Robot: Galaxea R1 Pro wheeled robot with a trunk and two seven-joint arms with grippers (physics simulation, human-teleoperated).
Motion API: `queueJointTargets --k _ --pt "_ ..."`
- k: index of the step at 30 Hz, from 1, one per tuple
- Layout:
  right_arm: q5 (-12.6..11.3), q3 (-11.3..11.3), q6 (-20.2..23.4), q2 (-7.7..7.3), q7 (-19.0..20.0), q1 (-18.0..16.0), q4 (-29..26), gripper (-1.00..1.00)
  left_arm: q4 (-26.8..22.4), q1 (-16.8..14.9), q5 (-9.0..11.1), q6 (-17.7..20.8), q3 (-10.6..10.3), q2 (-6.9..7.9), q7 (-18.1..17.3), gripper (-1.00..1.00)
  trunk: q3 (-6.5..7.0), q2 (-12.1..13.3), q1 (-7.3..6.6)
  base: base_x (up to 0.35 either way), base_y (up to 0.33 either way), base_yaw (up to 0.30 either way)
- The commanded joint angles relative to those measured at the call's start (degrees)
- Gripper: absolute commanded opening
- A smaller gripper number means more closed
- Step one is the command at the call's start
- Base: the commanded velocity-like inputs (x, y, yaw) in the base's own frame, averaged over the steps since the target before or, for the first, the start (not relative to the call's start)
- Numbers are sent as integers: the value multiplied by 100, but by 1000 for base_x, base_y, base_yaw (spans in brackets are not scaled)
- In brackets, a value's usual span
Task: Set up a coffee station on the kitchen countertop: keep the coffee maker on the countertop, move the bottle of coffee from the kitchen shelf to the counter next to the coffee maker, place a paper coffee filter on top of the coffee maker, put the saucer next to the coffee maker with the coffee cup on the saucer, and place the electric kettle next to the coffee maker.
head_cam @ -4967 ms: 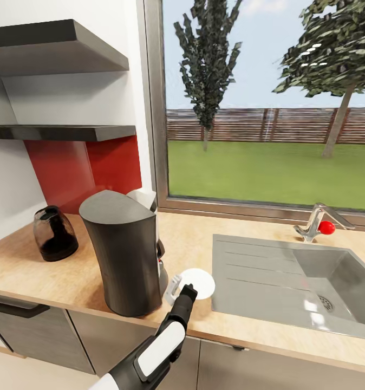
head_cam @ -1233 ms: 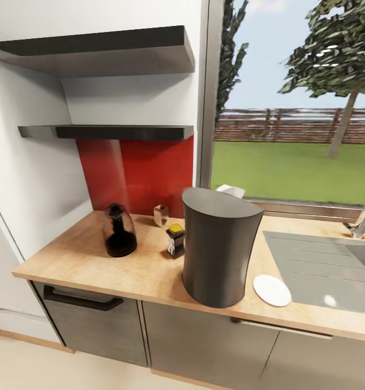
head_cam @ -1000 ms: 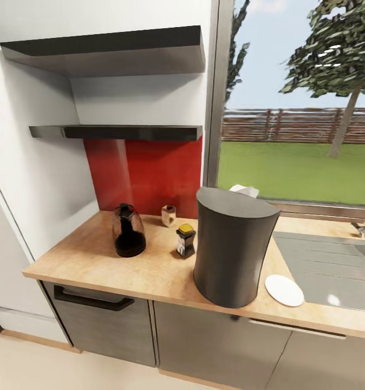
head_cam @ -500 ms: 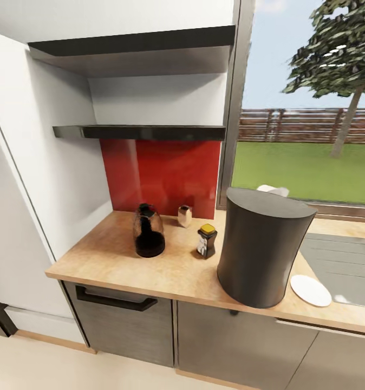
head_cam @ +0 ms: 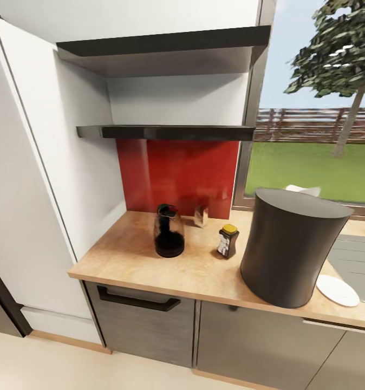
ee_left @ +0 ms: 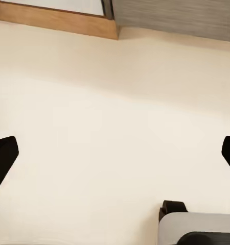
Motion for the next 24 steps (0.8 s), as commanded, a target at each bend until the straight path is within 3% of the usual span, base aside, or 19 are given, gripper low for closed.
queueJointTargets --k 1,2,4,5,6,10,24 --pt "-57 46 -20 0 -10 -4 4 100 4 -4 38 85 -28 -81 402 100 -11 -10 2 0 306 0" --pt "-57 45 -20 -1 -15 -4 4 100 6 -4 25 180 -32 -150 758 100 -11 -10 2 0 306 0" --pt "-57 21 -20 1 -26 -4 4 100 8 0 -94 649 -69 -359 1799 100 -11 -10 2 0 306 0" --pt "-54 -156 -20 -4 -30 -4 4 100 9 13 -260 1089 -126 -448 2218 100 -11 -10 2 0 306 0" --pt "-52 -293 -20 -6 -31 -4 4 100 9 18 -319 1299 -143 -472 2332 100 -11 -10 2 0 306 0" --pt "-22 -682 -20 -2 2 -4 12 100 9 42 -407 1923 -148 -503 2522 100 -11 -10 2 0 306 -51" --pt "-14 -722 -20 1 13 -4 13 100 9 51 -405 1943 -136 -502 2481 100 -32 -10 2 1 319 -263"
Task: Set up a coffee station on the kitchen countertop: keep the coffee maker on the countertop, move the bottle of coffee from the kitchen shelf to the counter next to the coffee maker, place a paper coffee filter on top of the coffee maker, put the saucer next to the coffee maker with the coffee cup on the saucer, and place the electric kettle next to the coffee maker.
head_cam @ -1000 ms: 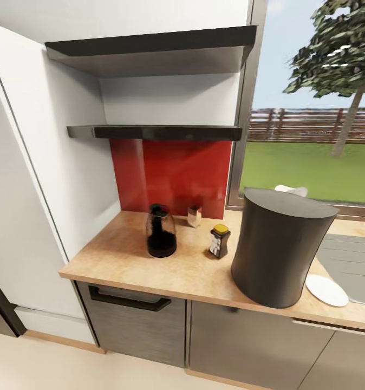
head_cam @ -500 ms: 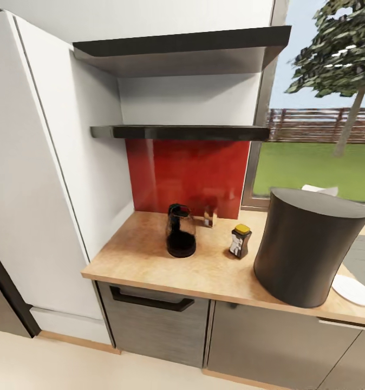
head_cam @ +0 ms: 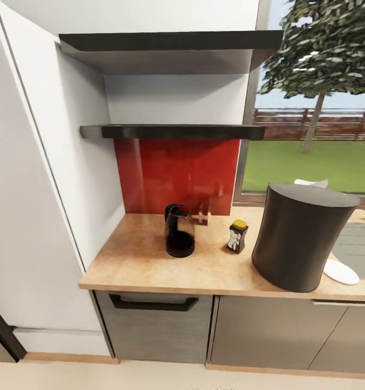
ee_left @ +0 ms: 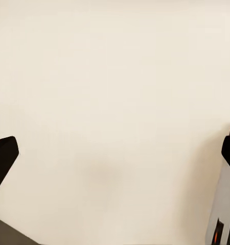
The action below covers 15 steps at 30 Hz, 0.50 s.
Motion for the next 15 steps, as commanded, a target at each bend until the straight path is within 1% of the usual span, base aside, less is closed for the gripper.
queueJointTargets --k 1,15 --pt "-52 34 -21 0 -4 -6 6 100 -12 -1 51 -10 -53 4 25 100 -17 -10 2 39 335 -220" --pt "-65 8 -21 0 -13 -6 6 100 -12 4 36 -26 -76 4 20 100 -123 -10 2 77 335 -185"
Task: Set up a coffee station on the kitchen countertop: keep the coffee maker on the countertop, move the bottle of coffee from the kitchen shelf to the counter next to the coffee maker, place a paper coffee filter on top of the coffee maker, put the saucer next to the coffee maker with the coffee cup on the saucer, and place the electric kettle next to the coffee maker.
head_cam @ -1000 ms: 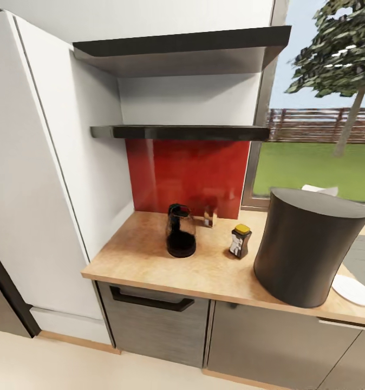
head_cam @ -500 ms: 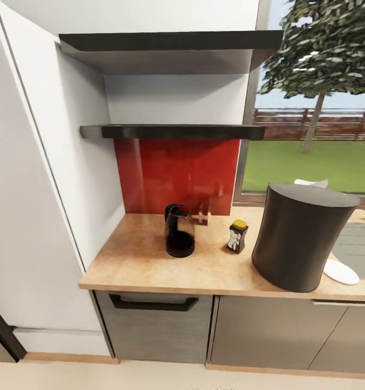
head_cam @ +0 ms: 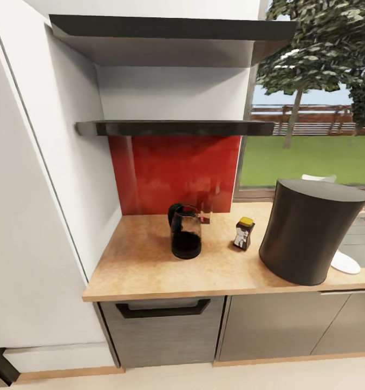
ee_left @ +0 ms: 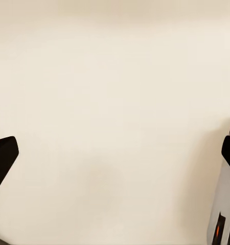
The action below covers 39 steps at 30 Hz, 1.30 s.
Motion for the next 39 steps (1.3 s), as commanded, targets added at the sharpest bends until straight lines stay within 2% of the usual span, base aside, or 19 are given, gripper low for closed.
queueJointTargets --k 1,10,21,39 --pt "-48 31 -21 0 -2 -5 6 100 -12 -1 56 -10 -49 4 24 100 -18 -9 3 75 335 -185" --pt "-48 25 -21 0 3 -5 6 100 -12 4 49 -10 -59 -4 24 100 -83 -9 3 15 259 -206" --pt "-56 14 -21 0 -1 -6 6 100 -12 8 -12 -16 -67 -5 27 100 -158 -9 3 -268 -5 -218" --pt "-57 9 -19 1 -22 -5 4 100 -20 7 -8 -19 -67 -42 24 100 -278 -9 3 -6 -2 -220"
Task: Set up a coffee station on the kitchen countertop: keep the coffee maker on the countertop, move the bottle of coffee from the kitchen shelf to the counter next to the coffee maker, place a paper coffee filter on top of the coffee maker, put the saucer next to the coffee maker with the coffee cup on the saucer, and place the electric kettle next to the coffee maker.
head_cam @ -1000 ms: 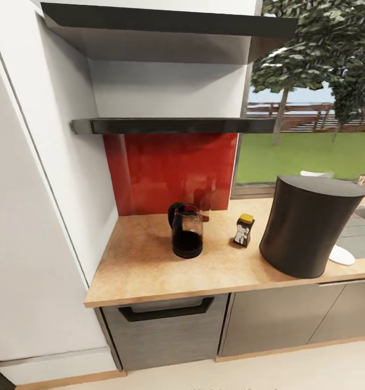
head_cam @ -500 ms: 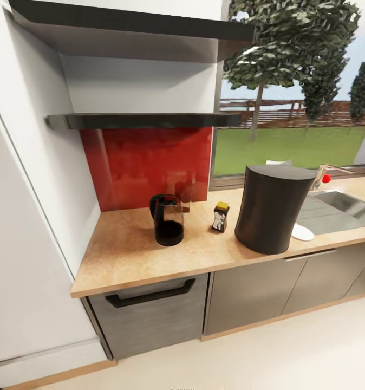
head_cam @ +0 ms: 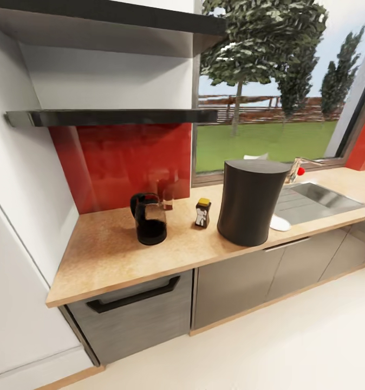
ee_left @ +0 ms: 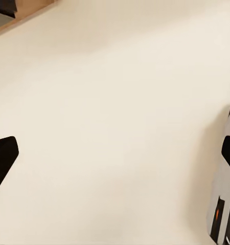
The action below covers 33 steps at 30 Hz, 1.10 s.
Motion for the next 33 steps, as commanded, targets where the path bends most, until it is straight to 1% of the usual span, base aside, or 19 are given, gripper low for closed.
queueJointTargets --k 1,15,16,17,18,19,20,22,25,26,28,29,31,33 --pt "-44 32 -14 0 -2 -5 7 100 -12 -1 52 -12 -49 0 28 100 -15 -9 2 0 0 -253" --pt "-43 42 -15 0 -5 -5 8 100 -12 -1 56 -14 -52 -4 28 100 -79 -9 2 0 0 -226" --pt "-32 55 -20 9 -8 -5 8 100 -171 -10 49 -341 -94 -120 7 100 -79 -9 2 0 0 -3" --pt "-29 62 -23 9 -8 -5 3 100 -263 -25 16 -599 -134 -183 4 100 -79 -9 2 0 0 -2" --pt "-28 64 -25 9 -8 -5 3 100 -360 -38 -56 -792 -166 -210 3 100 -79 -9 2 0 0 -1" --pt "-27 72 -31 6 -8 -5 0 100 -598 -65 -298 -1146 -211 -239 2 100 -79 -9 2 0 0 0" --pt "-26 75 -34 5 -8 -5 0 100 -824 -91 -546 -1406 -223 -244 2 100 -79 -9 2 0 0 0" --pt "-26 77 -38 5 -8 -5 -1 100 -1144 -144 -856 -1683 -224 -248 3 100 -79 -9 2 0 0 0" --pt "-26 77 -89 3 -14 -5 -1 100 -1685 -184 -1199 -1885 -226 -250 2 100 -79 -9 2 0 0 0" --pt "-26 78 -144 2 -13 -5 -1 100 -1903 -193 -1278 -1914 -224 -239 2 100 -79 -9 2 0 0 0" --pt "-26 78 -280 3 -11 -5 -1 100 -2380 -241 -1363 -1943 -207 -206 2 100 -79 -9 2 0 0 0" --pt "-26 79 -309 5 -12 -5 -1 100 -2497 -258 -1375 -1947 -203 -201 2 100 -79 -9 2 0 0 0" --pt "-26 82 -377 7 -15 -5 -1 100 -2918 -346 -1403 -1957 -195 -188 -3 100 -79 -9 2 0 0 0" --pt "-26 80 -400 8 -16 -5 -1 100 -3213 -419 -1416 -1953 -192 -185 -5 100 -79 -9 2 0 0 0"
